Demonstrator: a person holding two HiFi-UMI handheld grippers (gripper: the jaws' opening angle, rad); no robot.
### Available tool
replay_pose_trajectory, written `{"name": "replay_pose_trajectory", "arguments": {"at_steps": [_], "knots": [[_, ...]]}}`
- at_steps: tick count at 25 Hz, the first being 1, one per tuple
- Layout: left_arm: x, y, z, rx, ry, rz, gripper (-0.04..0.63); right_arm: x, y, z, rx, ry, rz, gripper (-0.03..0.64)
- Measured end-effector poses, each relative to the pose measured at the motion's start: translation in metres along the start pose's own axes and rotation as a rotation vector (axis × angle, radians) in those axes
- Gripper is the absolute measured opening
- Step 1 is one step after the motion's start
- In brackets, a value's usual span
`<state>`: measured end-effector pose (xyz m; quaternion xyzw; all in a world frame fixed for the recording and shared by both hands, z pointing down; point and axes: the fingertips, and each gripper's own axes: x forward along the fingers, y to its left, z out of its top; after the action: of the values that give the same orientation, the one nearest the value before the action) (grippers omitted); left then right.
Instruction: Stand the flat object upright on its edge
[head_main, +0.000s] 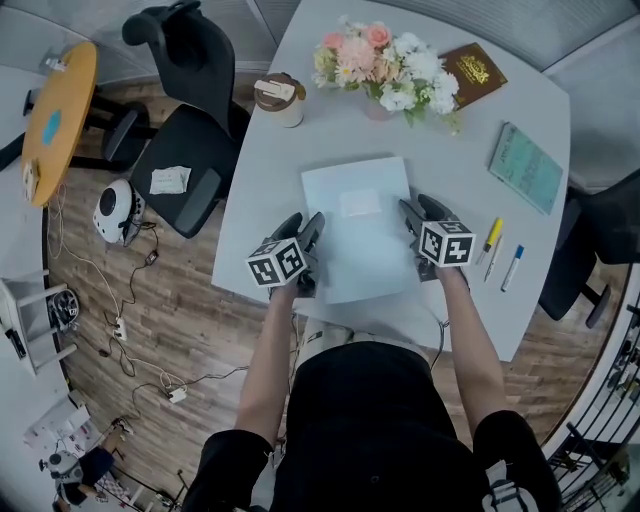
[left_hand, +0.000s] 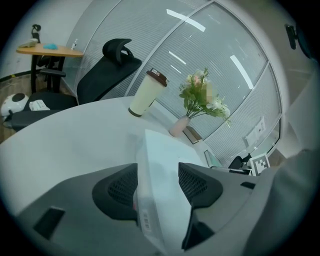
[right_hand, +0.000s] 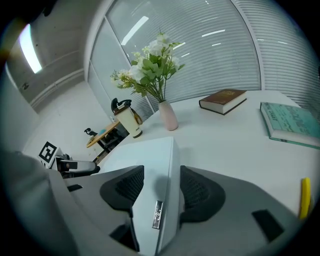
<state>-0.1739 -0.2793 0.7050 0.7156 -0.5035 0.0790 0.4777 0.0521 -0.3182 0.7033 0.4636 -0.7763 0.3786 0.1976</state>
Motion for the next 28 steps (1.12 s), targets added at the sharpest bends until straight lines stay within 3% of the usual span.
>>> {"name": "replay_pose_trajectory", "arguments": {"at_steps": [7,20,28], "knots": [[0.011,0.005,-0.001,-0.072,0.005,-0.019,0.249,0.01,-0.001,-0.005,0.014,0.024,0.008,0.241],[0.024,0.01,-0.007,-0.046,0.053,-0.005,0.249,0.021,-0.004,-0.01,0.005,0.053,0.023,0.238],[0.028,0.013,-0.01,-0.078,0.05,-0.014,0.249,0.024,-0.007,-0.014,0.114,0.047,0.072,0.238]]}}
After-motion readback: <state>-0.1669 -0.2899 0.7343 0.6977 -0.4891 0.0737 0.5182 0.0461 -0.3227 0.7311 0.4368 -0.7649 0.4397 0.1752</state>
